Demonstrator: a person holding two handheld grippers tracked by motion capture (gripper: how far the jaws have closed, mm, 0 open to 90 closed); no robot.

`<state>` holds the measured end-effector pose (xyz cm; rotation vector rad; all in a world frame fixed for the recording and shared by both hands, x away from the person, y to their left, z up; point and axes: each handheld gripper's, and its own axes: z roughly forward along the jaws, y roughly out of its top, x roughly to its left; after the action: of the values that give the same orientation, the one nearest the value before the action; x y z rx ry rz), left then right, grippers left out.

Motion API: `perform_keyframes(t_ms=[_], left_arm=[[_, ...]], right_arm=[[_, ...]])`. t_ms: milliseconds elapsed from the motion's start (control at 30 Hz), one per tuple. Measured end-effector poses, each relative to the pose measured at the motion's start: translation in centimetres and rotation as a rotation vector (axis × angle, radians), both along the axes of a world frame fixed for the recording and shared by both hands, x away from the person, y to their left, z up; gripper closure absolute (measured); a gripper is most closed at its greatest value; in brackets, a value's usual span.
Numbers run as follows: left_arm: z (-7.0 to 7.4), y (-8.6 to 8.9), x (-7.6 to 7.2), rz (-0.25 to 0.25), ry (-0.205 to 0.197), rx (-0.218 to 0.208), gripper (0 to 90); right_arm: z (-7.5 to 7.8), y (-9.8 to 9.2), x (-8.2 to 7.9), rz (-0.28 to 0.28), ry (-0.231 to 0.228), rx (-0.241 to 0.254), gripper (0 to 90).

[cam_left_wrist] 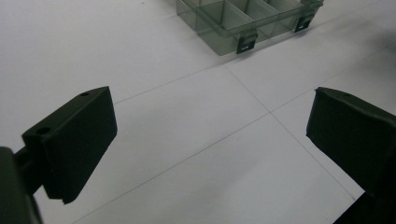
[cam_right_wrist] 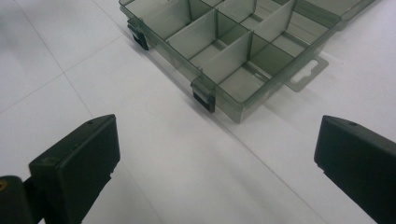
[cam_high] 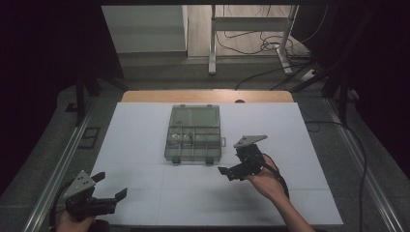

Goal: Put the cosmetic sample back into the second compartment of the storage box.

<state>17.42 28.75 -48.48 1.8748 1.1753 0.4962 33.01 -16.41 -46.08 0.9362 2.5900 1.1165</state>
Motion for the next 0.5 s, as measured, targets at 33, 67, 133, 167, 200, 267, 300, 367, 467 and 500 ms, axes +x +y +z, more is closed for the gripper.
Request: perform_keyframes(t_ms=[33, 67, 133, 167, 200, 267, 300, 367, 467, 500], left_arm=[[0.0, 0.0, 0.0, 0.0, 0.0, -0.001, 2.2], [0.0, 0.0, 0.0, 0.001, 0.001, -0.002, 2.1], [0.0, 0.0, 0.0, 0.001, 0.001, -0.001, 2.2], [0.0, 0.0, 0.0, 0.001, 0.0, 0.0, 2.2], [0.0, 0.0, 0.0, 0.001, 0.001, 0.001, 2.2], [0.0, 0.0, 0.0, 0.002, 0.001, 0.001, 2.2], [0.0, 0.0, 0.0, 0.002, 0.001, 0.001, 2.2], [0.0, 0.0, 0.0, 0.003, 0.002, 0.0, 2.2], [0.0, 0.0, 0.0, 0.005, 0.002, -0.001, 2.2], [0.0, 0.0, 0.0, 0.005, 0.003, -0.001, 2.2]], right_arm=[[0.1, -0.2, -0.2, -0.002, -0.002, -0.001, 0.2], [0.1, -0.4, -0.3, -0.003, -0.003, 0.001, 0.1], [0.2, -0.8, -0.6, -0.007, -0.005, 0.004, 0.1], [0.3, -1.1, -0.8, -0.011, -0.003, 0.005, 0.1], [0.3, -1.3, -0.9, -0.013, -0.004, 0.005, 0.1], [0.4, -1.7, -1.2, -0.019, 0.0, 0.005, 0.0], [0.4, -1.9, -1.3, -0.023, 0.003, 0.002, 0.0], [0.5, -2.4, -1.6, -0.031, 0.009, 0.004, 0.0], [0.5, -3.1, -1.9, -0.04, 0.016, 0.003, 0.0], [0.5, -3.3, -2.0, -0.042, 0.017, -0.001, 0.0]])
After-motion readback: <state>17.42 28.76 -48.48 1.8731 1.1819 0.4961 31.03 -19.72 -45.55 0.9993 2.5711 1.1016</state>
